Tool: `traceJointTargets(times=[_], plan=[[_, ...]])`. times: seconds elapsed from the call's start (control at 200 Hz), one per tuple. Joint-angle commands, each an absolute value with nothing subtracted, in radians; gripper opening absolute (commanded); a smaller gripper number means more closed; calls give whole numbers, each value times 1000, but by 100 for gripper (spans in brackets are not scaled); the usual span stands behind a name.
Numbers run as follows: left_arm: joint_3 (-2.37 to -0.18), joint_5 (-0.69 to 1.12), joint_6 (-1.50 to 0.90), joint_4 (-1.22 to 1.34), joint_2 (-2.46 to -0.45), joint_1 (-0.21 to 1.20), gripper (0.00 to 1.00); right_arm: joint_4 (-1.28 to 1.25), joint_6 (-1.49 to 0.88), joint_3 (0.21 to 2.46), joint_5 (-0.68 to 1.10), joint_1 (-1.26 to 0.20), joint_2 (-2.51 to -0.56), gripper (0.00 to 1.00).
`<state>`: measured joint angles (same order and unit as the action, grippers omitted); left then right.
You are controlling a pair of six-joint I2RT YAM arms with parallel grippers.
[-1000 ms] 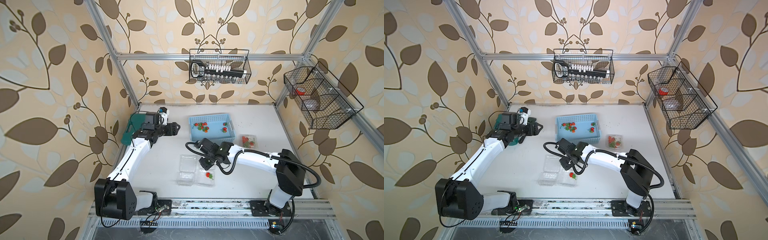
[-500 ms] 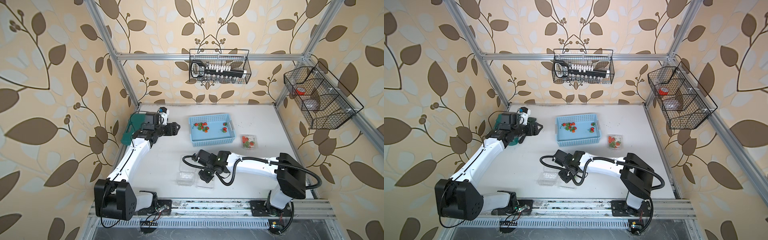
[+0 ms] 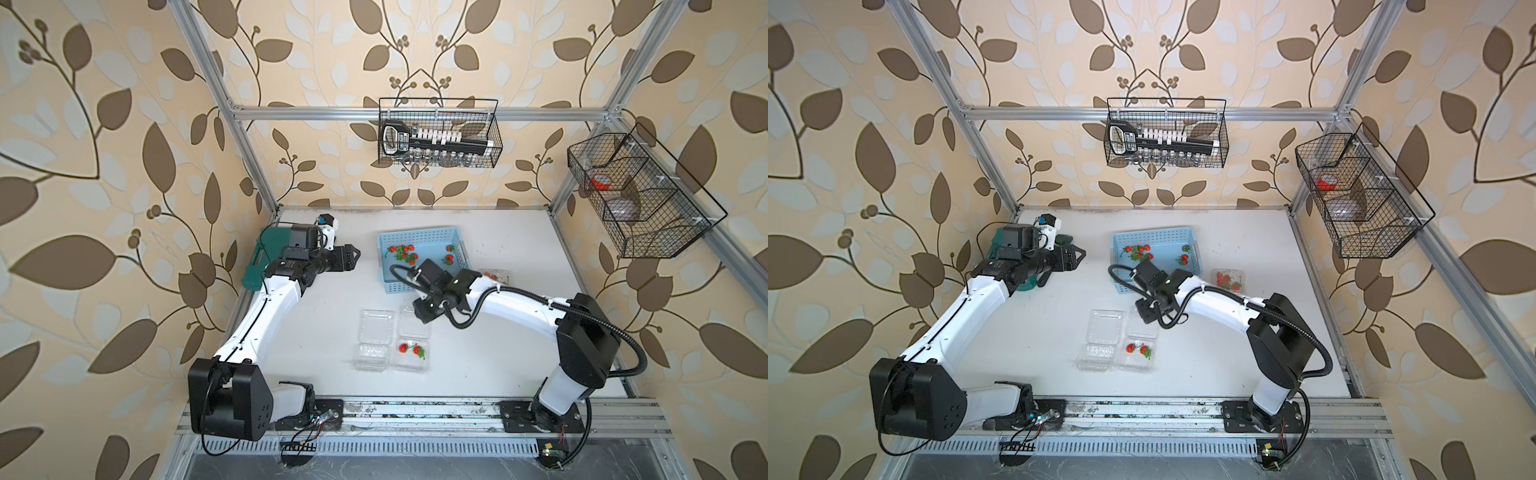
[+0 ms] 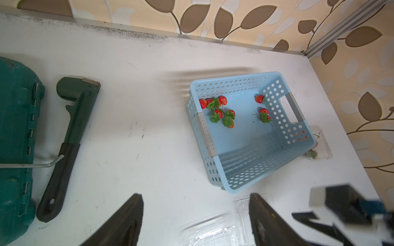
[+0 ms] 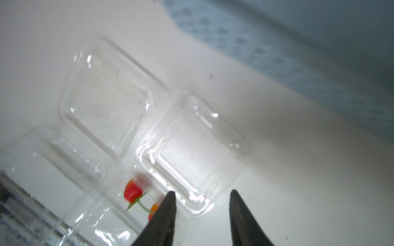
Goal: Pack strawberries into containers
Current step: Pick up the strawberry from the basket.
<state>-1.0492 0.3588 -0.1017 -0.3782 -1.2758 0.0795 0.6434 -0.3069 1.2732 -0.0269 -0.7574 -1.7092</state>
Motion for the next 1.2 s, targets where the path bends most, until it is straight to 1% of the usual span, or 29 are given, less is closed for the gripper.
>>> traceJointTargets(times=[0.0, 0.095, 0.18, 0.25, 0.36, 0.435, 0.535, 0.64, 0.815, 1.195], plan=[[-1048, 363, -83, -369, -1247, 85, 79, 592, -257, 1377, -33, -639, -1716, 43], [-1050, 367, -83, -368, -1252, 86, 79, 562, -237, 1462, -22, -546, -1808, 44], [-1049, 367, -82, -369, -1253, 86, 79, 559, -220, 1555, -12, -493, -1908, 45], [-1048, 366, -82, -367, -1253, 85, 79, 531, -212, 1617, 52, -463, -1973, 46], [-1051, 370, -82, -366, -1259, 85, 79, 543, -189, 1750, 107, -446, -2097, 47], [-1049, 368, -81, -367, -1261, 86, 80, 506, -173, 1800, 109, -441, -2159, 48], [-1048, 366, -80, -368, -1264, 86, 79, 484, -153, 1881, 174, -424, -2254, 48], [-1049, 367, -79, -368, -1269, 86, 79, 525, -133, 1979, 202, -415, -2351, 48], [-1051, 371, -79, -365, -1277, 85, 79, 519, -114, 1991, 227, -416, -2400, 48], [-1048, 373, -81, -364, -1281, 86, 79, 537, -92, 2004, 194, -425, -2444, 49]])
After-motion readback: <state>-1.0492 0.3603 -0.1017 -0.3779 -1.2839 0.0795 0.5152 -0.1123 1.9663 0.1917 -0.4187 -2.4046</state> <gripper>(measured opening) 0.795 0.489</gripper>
